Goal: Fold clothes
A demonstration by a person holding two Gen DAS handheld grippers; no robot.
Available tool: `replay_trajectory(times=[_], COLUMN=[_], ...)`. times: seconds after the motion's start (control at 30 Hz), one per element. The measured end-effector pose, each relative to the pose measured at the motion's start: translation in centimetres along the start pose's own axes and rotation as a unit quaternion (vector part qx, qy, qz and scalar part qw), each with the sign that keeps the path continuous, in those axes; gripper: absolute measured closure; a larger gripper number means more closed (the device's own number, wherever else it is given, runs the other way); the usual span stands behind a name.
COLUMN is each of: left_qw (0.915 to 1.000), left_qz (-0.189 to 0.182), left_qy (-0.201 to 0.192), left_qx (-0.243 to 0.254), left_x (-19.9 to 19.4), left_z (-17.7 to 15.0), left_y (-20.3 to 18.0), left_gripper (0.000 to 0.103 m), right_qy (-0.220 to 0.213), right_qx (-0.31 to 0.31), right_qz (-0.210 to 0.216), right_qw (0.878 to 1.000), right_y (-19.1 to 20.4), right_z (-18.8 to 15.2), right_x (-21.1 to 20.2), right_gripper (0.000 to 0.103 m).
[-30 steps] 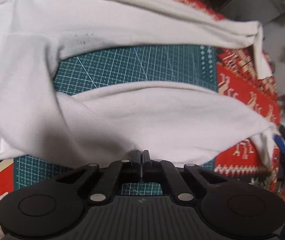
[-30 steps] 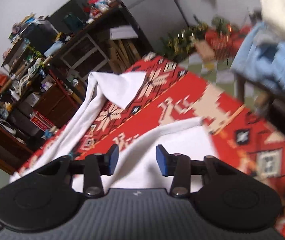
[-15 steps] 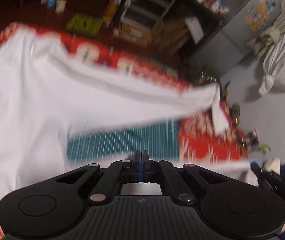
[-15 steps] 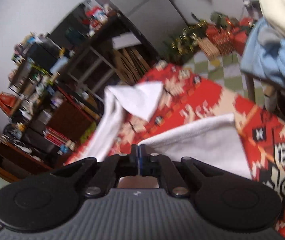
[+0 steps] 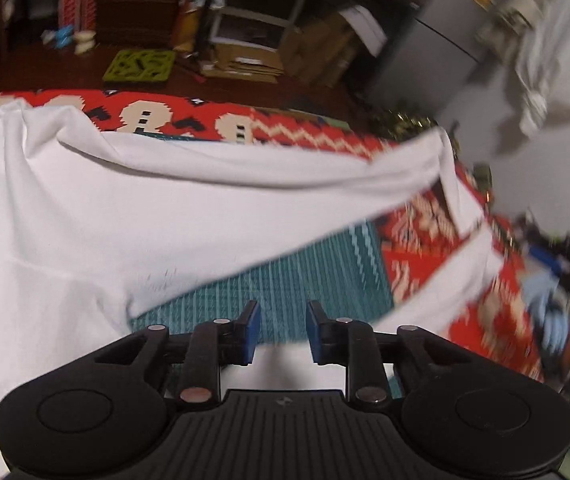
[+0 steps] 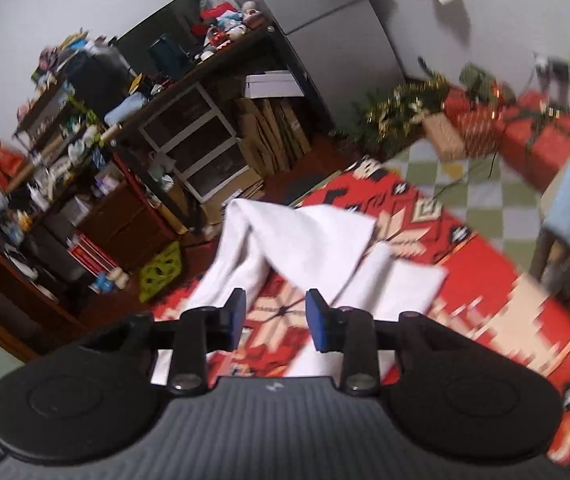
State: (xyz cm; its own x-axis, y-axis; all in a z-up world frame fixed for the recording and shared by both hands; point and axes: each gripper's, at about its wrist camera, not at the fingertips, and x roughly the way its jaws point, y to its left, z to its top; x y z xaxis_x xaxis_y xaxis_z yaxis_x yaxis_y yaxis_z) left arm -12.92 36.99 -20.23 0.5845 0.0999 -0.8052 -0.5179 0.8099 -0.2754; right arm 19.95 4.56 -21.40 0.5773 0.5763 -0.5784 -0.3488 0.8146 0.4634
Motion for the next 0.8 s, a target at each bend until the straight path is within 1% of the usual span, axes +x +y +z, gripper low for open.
replay_trajectory(times=[0.07, 0.13, 0.23, 0.3, 0.37, 0.43, 0.53, 0.57, 0.6, 0.63, 0.7, 0.8], left_qw=[0.9996, 0.9992, 0.9995, 0.9997, 0.9998, 0.9995, 0.9988, 0.9987, 0.9986, 0.9985, 0.9984, 0.9987], left_qz=[0.007, 0.003, -0.007, -0.013, -0.01, -0.008, 0.0, 0.002, 0.003, 0.002, -0.004, -0.007], left_qy=[-0.004, -0.006, -0.01, -0.014, -0.018, -0.023, -0.028, -0.03, -0.031, -0.032, -0.035, -0.036], left_qx=[0.027, 0.038, 0.029, 0.018, 0.0, -0.018, -0.039, -0.041, -0.043, -0.044, -0.044, -0.037], left_x=[-0.5, -1.3, -2.3, -2.9, -3.5, -4.0, -4.8, -5.0, -5.3, -5.5, -5.7, -5.7], left_z=[-1.6, -2.8, -3.8, -4.2, -4.3, -4.4, -4.6, -4.8, -4.9, -5.0, -5.2, -5.3], left_y=[0.0, 0.2, 0.8, 1.3, 1.8, 2.4, 3.3, 3.5, 3.6, 3.7, 3.8, 3.7], left_gripper=[0.073, 0.072, 0.071, 0.07, 0.069, 0.069, 0.069, 0.068, 0.068, 0.068, 0.068, 0.068], right_qy=[-0.003, 0.0, 0.011, 0.018, 0.025, 0.034, 0.054, 0.059, 0.064, 0.068, 0.062, 0.047], right_qx=[-0.013, -0.007, 0.029, 0.047, 0.052, 0.054, 0.053, 0.05, 0.046, 0.038, 0.022, 0.034], right_qz=[-0.025, -0.056, -0.078, -0.07, -0.057, -0.047, -0.054, -0.06, -0.066, -0.074, -0.08, -0.067], right_qw=[1.0, 0.998, 0.996, 0.996, 0.997, 0.997, 0.996, 0.995, 0.995, 0.994, 0.995, 0.996], right_y=[-1.3, -3.3, -6.4, -7.3, -7.0, -6.5, -5.0, -4.6, -4.3, -3.9, -3.5, -3.7], right_z=[-0.2, -0.5, -1.3, -1.9, -2.5, -3.1, -4.1, -4.3, -4.6, -5.0, -5.4, -5.6], right_x=[-0.7, -1.1, -0.7, -0.1, 1.0, 2.4, 4.5, 5.2, 5.8, 6.3, 6.4, 4.5], right_gripper=[0.067, 0.066, 0.067, 0.069, 0.072, 0.072, 0.072, 0.079, 0.094, 0.101, 0.102, 0.102])
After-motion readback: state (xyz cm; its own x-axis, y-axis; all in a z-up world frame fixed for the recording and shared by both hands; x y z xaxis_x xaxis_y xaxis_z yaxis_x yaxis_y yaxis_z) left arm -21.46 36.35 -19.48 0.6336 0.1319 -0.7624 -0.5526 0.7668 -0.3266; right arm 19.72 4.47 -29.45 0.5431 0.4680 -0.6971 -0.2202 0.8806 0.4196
